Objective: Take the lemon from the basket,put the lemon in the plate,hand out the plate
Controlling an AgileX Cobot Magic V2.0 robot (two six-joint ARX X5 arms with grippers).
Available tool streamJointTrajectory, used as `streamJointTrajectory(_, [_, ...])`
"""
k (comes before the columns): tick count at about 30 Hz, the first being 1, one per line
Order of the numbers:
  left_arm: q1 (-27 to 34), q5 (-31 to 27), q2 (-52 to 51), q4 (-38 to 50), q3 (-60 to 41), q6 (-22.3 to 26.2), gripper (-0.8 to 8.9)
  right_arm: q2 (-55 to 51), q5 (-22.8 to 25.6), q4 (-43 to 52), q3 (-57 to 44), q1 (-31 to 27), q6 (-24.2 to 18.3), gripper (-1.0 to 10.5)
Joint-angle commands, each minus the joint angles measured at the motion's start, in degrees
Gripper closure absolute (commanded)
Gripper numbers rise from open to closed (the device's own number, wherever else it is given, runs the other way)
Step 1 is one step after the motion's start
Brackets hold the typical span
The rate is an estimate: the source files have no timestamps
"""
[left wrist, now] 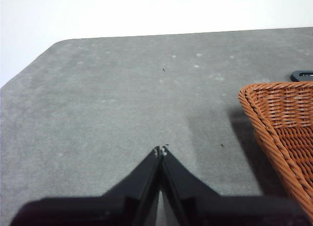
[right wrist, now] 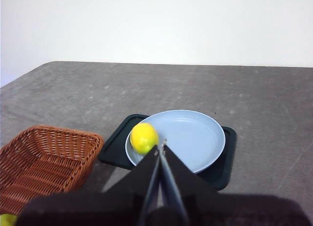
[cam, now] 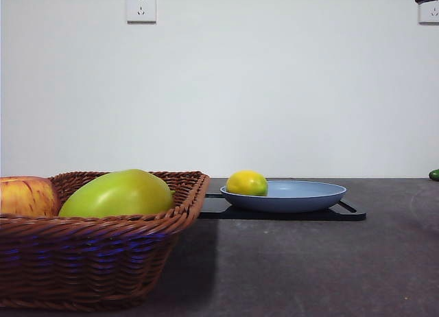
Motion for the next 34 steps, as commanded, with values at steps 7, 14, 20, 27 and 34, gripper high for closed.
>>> streamJointTrajectory(7, [0.2,0.2,-0.2,-0.7,-0.3,-0.3,8.05,-3.2,2.9,-2.5,-0.6,-4.8,-9.8,9.4])
streamJointTrajectory(14, [0.2,0.2,-0.2,-0.7,-0.3,-0.3,8.05,-10.6,-15.4,4.2,-10.7,-24.3,-9.1,9.4])
streamJointTrajectory(20, [0.2,0.2,-0.2,-0.7,-0.3,-0.3,8.05,-17.2,-24.3,4.7,-19.8,-36.6,-9.0,9.4])
streamJointTrajectory(27, [0.2,0.2,-0.2,-0.7,-0.3,-0.3,8.05,-22.0,-24.3,4.7,-25.9,-40.3,-8.5,9.4])
streamJointTrajectory(34, [0.2,0.2,-0.2,-0.7,-0.3,-0.3,8.05,-25.0,-24.2,2.0,-27.3,-40.3,-8.4,9.4])
